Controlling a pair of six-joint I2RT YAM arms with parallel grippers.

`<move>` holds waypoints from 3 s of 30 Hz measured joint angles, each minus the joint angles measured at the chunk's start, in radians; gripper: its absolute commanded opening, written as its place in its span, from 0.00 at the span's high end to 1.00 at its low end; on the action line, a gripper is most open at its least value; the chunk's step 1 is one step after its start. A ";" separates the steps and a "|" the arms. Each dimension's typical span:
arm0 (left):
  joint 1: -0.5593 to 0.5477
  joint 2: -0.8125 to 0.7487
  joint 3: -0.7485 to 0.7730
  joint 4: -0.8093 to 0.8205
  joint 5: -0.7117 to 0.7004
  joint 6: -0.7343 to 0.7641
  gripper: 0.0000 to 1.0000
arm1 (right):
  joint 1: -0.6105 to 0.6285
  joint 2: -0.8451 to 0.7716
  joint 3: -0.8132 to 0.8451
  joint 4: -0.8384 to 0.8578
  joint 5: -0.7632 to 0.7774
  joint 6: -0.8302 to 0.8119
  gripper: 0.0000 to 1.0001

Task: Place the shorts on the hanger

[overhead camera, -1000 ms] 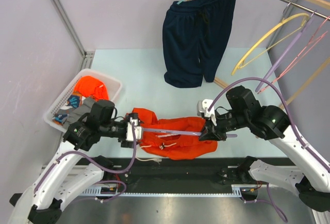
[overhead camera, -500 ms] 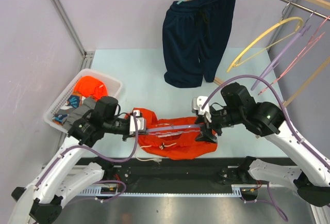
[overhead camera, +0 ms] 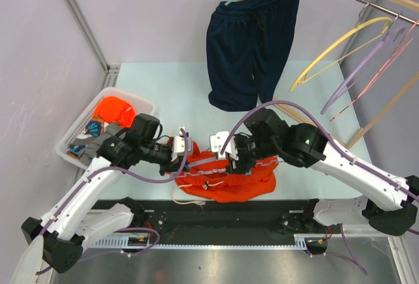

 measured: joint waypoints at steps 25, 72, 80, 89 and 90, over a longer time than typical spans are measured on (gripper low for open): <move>0.248 -0.010 0.017 0.042 0.055 -0.059 0.42 | -0.064 -0.033 -0.061 0.026 0.130 -0.105 1.00; 0.240 0.120 -0.214 0.024 -0.185 0.515 0.43 | -0.240 0.039 -0.006 -0.121 -0.025 -0.061 1.00; 0.238 0.116 -0.214 0.024 -0.185 0.515 0.43 | -0.222 0.040 -0.044 -0.107 -0.034 -0.062 1.00; 0.238 0.109 -0.214 0.015 -0.187 0.528 0.40 | -0.167 0.043 -0.109 -0.068 -0.043 -0.061 1.00; 0.238 0.109 -0.214 0.011 -0.189 0.534 0.40 | -0.167 0.044 -0.109 -0.061 -0.043 -0.061 1.00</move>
